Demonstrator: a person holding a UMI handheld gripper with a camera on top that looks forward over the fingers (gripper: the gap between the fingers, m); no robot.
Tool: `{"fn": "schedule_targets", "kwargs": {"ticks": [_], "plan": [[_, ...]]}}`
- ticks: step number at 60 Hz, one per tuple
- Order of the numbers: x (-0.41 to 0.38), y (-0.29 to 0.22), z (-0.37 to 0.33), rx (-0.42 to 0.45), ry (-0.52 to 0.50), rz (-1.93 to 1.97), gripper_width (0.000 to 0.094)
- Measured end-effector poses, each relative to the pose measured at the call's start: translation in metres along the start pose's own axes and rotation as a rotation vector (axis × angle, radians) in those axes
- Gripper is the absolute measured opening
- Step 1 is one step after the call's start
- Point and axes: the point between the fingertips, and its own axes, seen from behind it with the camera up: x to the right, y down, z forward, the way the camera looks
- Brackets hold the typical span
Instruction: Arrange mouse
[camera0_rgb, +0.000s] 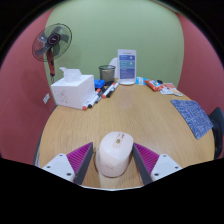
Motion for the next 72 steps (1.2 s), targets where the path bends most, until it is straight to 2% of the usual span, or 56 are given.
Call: {"fn": "schedule_targets", "kwargs": {"ticks": [6,9,24,29,36,42,48,53,59,66,72], "plan": [[-0.005,-0.009,0.01,0.007,-0.004,-0.012,0.0691],[-0.008,-0.011,0.012,0.016,-0.008,-0.018,0.0538],[-0.012,-0.013,0.011,0.018,-0.043,-0.053,0.0429],[-0.015,-0.029,-0.002,0.042,-0.081,-0.067,0.0406],[-0.014,-0.093,-0.042,0.153,-0.156,-0.053,0.0406],[0.016,-0.174,-0.082,0.285,-0.2,-0.016,0.0408],[0.094,-0.246,-0.108,0.405,-0.187,0.013,0.0408],[0.176,-0.273,-0.101,0.444,-0.145,0.024,0.0405],[0.274,-0.266,-0.058,0.388,-0.062,0.001,0.0404],[0.368,-0.207,0.011,0.233,-0.019,0.007,0.0403],[0.41,-0.151,0.056,0.125,-0.018,-0.014,0.0405]]}}
